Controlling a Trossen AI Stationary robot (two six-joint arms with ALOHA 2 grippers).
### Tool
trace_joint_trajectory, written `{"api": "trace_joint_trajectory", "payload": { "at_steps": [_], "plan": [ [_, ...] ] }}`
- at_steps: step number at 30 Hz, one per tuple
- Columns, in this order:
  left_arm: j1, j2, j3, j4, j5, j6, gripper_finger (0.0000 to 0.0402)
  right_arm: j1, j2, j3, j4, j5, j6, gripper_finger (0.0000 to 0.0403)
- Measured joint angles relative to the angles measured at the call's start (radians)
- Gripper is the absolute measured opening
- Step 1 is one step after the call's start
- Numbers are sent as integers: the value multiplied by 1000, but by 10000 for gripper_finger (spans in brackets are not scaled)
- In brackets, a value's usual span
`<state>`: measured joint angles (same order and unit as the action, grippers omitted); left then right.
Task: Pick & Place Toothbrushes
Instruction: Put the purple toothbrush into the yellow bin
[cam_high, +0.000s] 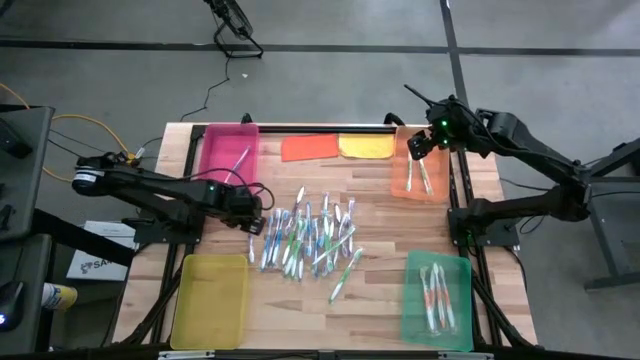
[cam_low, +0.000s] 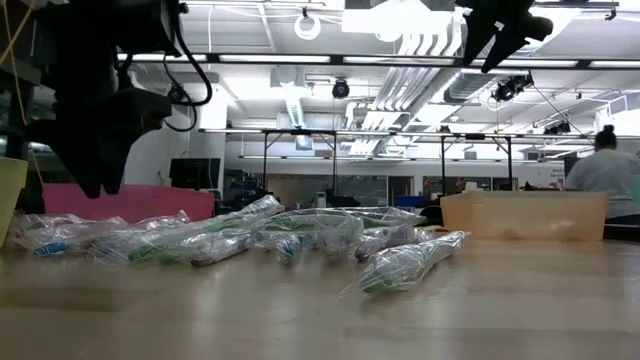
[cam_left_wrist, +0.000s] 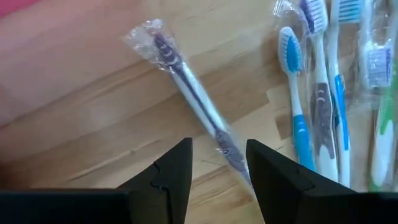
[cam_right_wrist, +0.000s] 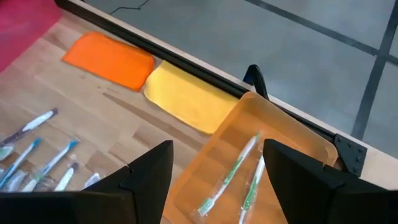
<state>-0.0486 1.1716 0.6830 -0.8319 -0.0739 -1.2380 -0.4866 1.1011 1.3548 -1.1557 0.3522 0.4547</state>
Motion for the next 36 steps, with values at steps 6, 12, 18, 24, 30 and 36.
{"api": "trace_joint_trajectory", "payload": {
  "at_steps": [6, 12, 18, 24, 30, 36],
  "plan": [
    [2, 59, 0, 58, -1, -9, 147, -7, 0, 0, 0, -15, -17, 243],
    [2, 126, 0, 61, -9, -26, 147, -7, 0, 0, 0, -17, -30, 243],
    [2, 185, 0, 80, -8, -26, 147, -7, 0, 0, 0, -19, -35, 243],
    [2, 236, 0, 96, 1, -4, 147, -7, 0, 0, 0, -22, -41, 243],
    [2, 235, 0, 125, 5, 24, 107, -7, 0, 0, 0, -22, -41, 243],
    [3, 234, 2, 141, 33, 102, 16, -7, 0, 0, 0, -22, -41, 243]
  ]
}}
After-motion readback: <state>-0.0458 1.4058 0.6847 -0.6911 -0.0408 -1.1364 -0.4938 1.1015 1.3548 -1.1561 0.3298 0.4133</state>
